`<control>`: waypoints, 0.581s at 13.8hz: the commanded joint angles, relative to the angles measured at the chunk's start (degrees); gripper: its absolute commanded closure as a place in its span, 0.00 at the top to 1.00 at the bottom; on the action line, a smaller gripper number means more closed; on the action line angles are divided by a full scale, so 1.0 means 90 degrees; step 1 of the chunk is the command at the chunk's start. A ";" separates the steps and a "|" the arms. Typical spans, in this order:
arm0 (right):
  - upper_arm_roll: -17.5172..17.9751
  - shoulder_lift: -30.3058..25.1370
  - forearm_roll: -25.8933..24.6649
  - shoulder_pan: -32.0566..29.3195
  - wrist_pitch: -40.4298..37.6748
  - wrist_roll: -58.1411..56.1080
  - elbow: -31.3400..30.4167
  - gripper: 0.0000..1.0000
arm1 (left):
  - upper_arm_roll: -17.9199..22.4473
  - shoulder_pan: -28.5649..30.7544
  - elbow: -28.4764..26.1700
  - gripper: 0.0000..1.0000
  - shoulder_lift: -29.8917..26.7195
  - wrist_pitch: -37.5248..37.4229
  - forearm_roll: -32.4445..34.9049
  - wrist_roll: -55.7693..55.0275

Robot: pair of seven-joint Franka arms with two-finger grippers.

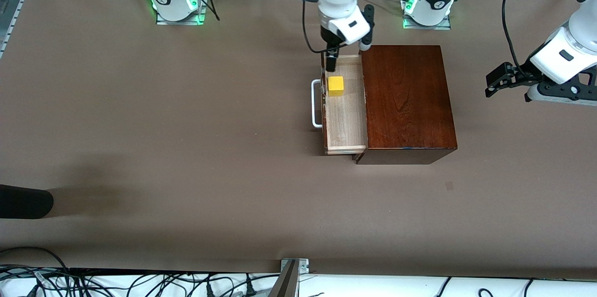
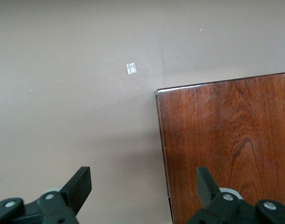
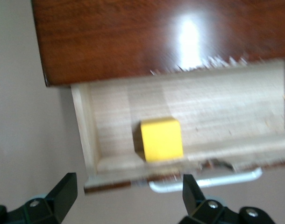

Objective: Open drawer, take yellow block, close drawer
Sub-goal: 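Move the right gripper over the yellow cube in the drawer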

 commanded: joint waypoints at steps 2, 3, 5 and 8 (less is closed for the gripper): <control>-0.0046 0.0637 -0.0412 0.0140 0.0361 -0.0542 0.0463 1.00 | 0.0038 -0.0006 0.0015 1.00 -0.0076 -0.0115 -0.0065 0.0147; -0.0046 0.0715 -0.0452 0.0140 0.0410 -0.0649 0.0463 1.00 | 0.0028 -0.0016 0.0063 1.00 -0.0076 -0.0124 -0.0065 0.0147; -0.0065 0.0794 -0.0472 0.0131 0.0411 -0.0932 0.0463 1.00 | -0.0030 -0.0026 0.0073 1.00 -0.0076 -0.0124 -0.0065 0.0147; -0.0075 0.0813 -0.0462 0.0091 0.0411 -0.1129 0.0453 1.00 | -0.0040 -0.0045 0.0083 1.00 -0.0076 -0.0124 -0.0055 0.0147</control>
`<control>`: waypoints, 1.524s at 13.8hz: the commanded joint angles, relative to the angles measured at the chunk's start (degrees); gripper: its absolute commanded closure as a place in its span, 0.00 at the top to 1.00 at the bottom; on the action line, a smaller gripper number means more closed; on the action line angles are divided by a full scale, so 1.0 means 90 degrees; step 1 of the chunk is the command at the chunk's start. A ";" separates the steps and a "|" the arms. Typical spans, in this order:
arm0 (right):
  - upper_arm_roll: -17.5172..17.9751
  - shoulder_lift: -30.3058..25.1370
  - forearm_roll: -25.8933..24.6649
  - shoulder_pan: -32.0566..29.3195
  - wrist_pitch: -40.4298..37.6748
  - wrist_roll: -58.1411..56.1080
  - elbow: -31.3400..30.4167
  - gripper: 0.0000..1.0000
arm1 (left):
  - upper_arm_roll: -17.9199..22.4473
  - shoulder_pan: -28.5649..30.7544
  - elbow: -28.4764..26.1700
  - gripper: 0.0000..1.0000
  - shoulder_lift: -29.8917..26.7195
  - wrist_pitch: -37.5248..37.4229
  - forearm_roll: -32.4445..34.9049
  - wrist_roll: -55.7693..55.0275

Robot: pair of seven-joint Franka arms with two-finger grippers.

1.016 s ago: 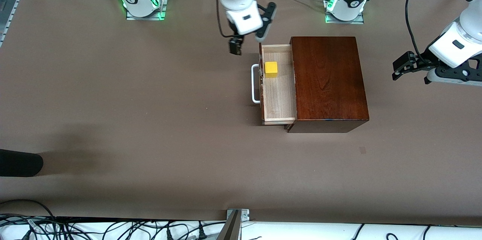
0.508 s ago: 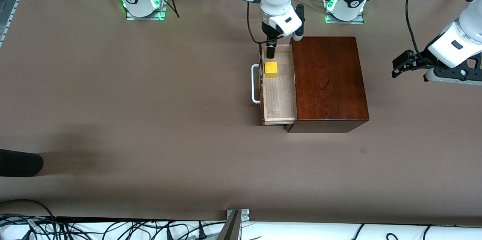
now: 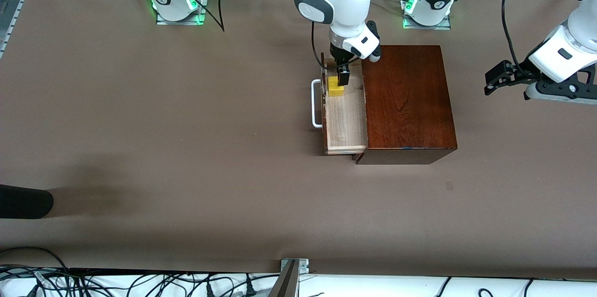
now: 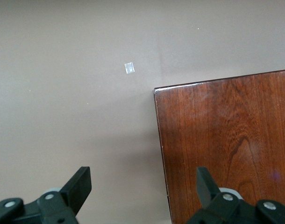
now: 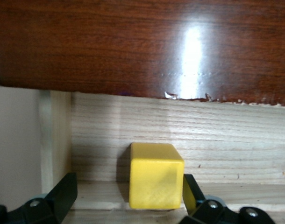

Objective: Open drawer, take yellow block, close drawer
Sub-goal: 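Move the right gripper over the yellow cube in the drawer, then lower the right gripper and grasp the yellow cube, then lift the yellow cube out and carry it away with the right gripper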

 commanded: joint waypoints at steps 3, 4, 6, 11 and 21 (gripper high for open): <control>-0.0034 0.0171 -0.0086 -0.0006 -0.0044 -0.0165 0.0233 1.00 | 0.0005 -0.0020 0.0064 1.00 -0.0055 -0.0098 -0.0065 0.0146; -0.0034 0.0181 -0.0086 -0.0025 0.0063 -0.0155 0.0233 1.00 | 0.0005 -0.0020 0.0093 1.00 -0.0055 -0.0108 -0.0065 0.0146; -0.0034 0.0268 -0.0076 -0.0093 0.0317 -0.0126 0.0233 1.00 | 0.0005 -0.0020 0.0093 1.00 -0.0055 -0.0108 -0.0065 0.0146; -0.0034 0.0415 -0.0067 -0.0143 0.0591 -0.0067 0.0213 1.00 | 0.0005 -0.0030 0.0093 1.00 -0.0055 -0.0118 -0.0055 0.0146; -0.0093 0.0425 -0.0252 -0.0114 0.0445 0.0020 0.0233 0.00 | 0.0005 -0.0039 0.0103 1.00 -0.0055 -0.0118 -0.0065 0.0146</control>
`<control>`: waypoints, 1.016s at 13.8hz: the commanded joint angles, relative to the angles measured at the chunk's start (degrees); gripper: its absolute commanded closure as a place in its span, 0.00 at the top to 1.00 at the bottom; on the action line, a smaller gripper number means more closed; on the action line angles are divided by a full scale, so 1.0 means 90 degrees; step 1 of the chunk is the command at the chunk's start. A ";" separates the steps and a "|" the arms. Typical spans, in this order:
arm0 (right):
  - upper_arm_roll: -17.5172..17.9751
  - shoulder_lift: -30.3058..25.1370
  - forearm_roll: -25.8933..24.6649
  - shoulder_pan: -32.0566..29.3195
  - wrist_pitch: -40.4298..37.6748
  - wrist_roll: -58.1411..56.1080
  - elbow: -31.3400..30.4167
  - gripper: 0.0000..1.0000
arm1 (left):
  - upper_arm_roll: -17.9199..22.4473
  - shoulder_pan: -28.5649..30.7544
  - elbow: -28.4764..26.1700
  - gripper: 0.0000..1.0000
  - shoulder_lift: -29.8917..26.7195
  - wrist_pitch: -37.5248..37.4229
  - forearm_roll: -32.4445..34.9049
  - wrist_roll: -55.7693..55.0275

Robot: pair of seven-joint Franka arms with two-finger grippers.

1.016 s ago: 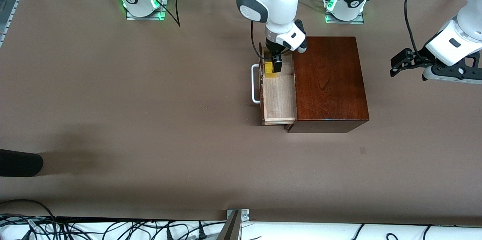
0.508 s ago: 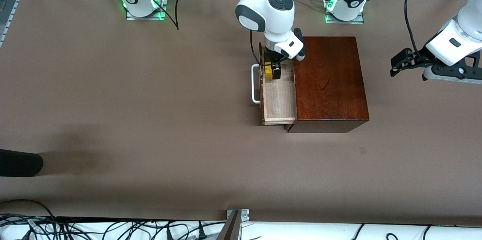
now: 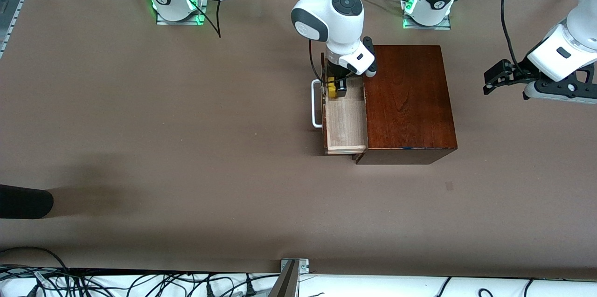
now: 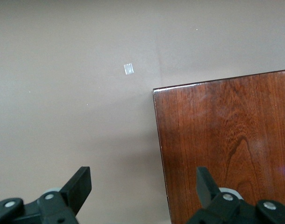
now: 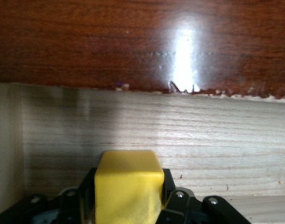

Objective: Open drawer, take yellow block, close drawer
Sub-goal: 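Lift the yellow cube out and carry it away with the right gripper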

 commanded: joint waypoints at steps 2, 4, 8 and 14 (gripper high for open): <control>-0.0021 -0.0013 -0.0170 0.0046 -0.0313 0.0209 0.0238 0.00 | 0.0012 -0.0044 0.0086 1.00 -0.0047 -0.0118 -0.0055 0.0146; 0.0018 -0.0081 -0.0160 0.0046 -0.0654 0.0414 0.0597 0.00 | 0.0012 -0.0044 0.0086 1.00 -0.0047 -0.0118 -0.0065 0.0146; -0.0040 -0.0480 -0.0063 -0.0081 -0.1445 0.1107 0.1147 0.00 | 0.0012 -0.0053 0.0086 1.00 -0.0047 -0.0118 -0.0065 0.0146; -0.0234 -0.1583 0.0279 -0.1251 -0.2101 0.1235 0.0992 0.00 | 0.0022 -0.0034 0.0096 1.00 -0.0067 -0.0409 -0.0104 0.0253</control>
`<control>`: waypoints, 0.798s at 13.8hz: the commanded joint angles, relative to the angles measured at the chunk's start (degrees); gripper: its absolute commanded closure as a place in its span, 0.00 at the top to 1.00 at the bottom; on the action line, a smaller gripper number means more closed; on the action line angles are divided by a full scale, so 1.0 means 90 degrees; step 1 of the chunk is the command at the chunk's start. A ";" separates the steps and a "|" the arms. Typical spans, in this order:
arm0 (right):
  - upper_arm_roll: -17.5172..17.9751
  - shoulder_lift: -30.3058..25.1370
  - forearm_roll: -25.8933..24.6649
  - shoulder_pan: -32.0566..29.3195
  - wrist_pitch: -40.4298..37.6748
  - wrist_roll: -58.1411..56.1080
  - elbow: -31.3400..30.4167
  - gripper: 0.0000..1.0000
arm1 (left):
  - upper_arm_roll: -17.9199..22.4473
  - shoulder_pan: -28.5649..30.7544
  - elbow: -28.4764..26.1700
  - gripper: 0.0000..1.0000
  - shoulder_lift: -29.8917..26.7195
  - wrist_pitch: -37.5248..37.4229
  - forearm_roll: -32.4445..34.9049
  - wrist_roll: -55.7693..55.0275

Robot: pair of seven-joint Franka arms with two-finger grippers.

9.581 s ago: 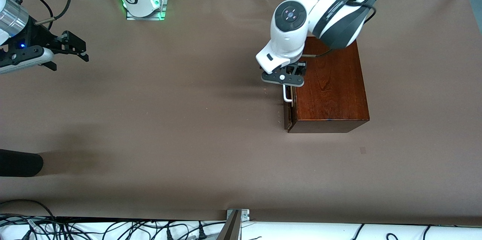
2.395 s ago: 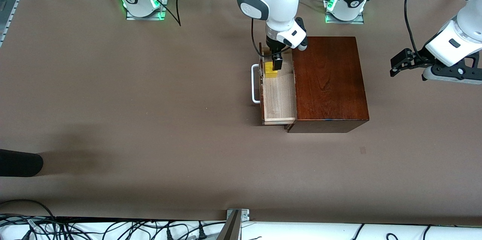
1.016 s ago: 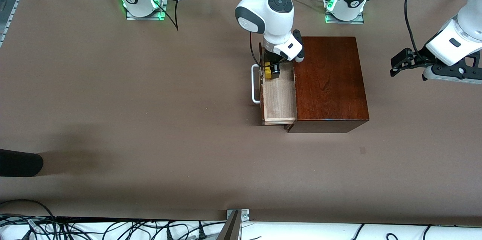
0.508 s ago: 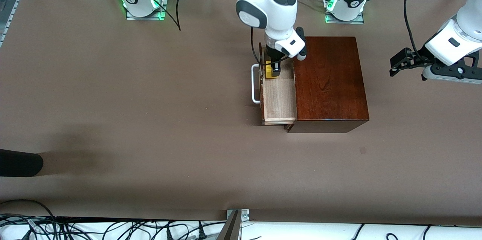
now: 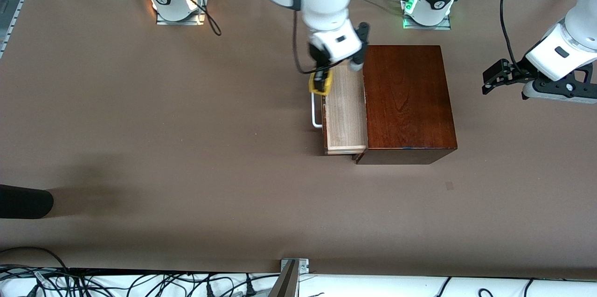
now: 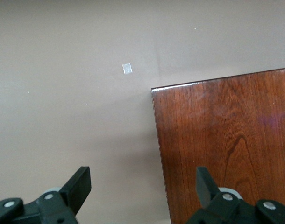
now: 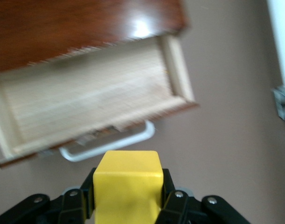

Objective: Open drawer, take yellow block, close drawer
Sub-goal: 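Lift the yellow cube out and carry it away with the right gripper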

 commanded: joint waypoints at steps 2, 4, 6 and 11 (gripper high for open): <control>-0.0051 -0.1169 0.0345 -0.1058 -0.0110 0.0052 -0.1055 0.00 | -0.0140 -0.0043 0.0201 1.00 -0.0084 -0.0670 -0.0124 0.0176; -0.0061 -0.1912 0.0726 -0.1760 -0.0071 0.0111 -0.2187 0.00 | -0.0521 -0.0053 0.0250 1.00 -0.0055 -0.0740 -0.0114 0.0127; -0.0061 -0.2188 0.1058 -0.2580 -0.0003 0.0111 -0.2854 0.00 | -0.0979 -0.0072 0.0260 1.00 0.0207 -0.0846 -0.0211 0.0204; -0.0110 -0.2510 0.1079 -0.3794 0.1575 0.0188 -0.5156 0.00 | -0.1703 -0.0150 0.0289 1.00 0.0608 -0.1149 -0.1798 0.0127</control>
